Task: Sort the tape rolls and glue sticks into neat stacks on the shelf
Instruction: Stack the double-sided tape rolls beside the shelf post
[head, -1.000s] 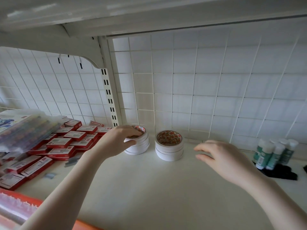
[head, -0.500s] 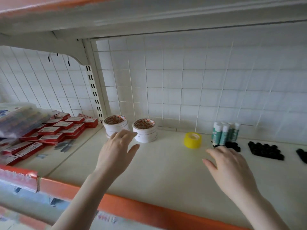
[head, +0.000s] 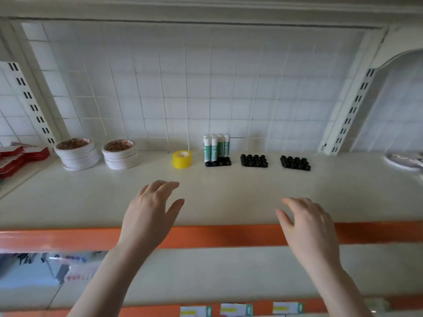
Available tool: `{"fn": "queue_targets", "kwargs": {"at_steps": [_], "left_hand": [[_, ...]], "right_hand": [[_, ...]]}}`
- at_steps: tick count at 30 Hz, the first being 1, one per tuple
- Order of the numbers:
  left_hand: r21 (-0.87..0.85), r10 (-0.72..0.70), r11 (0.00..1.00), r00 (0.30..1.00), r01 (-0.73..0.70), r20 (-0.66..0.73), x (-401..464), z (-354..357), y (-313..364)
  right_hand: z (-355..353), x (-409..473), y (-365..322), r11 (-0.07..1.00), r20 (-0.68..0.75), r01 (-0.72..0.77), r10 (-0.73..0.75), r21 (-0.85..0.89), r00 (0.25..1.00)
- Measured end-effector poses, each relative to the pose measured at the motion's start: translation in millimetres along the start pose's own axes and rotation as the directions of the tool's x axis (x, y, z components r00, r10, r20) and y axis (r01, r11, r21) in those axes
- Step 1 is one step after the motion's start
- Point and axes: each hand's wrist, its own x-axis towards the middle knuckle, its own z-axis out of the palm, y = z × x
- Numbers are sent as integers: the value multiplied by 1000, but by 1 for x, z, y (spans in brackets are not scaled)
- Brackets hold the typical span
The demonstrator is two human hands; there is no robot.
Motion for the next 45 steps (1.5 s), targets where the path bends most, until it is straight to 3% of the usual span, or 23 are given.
{"fn": "queue_targets", "kwargs": {"at_steps": [8,16,22,28,38,45], "left_hand": [[-4,35,999,999,-35,15,12,54,117],[-63,-29,998,999,27,-31,32,174,290],[-88,-10,996,999,14,53,37,233,398],[-85,30,996,996,-23,84,38,256,455],[-128,128,986,976,-106,176,48,285,505],[-143,277,957,939,-251,204,67,302,546]], "right_hand": [[-28,12,124,998,-76,-57,56,-7,996],[-45,52,318,1000,-99,22,-19,21,995],[-75,64,432,999,-76,15,-12,42,997],[-88,60,486,998,-56,-7,10,61,998],[-108,59,529,1000,-169,13,-13,1,986],[-117,56,555,998,-244,-22,9,-52,970]]}}
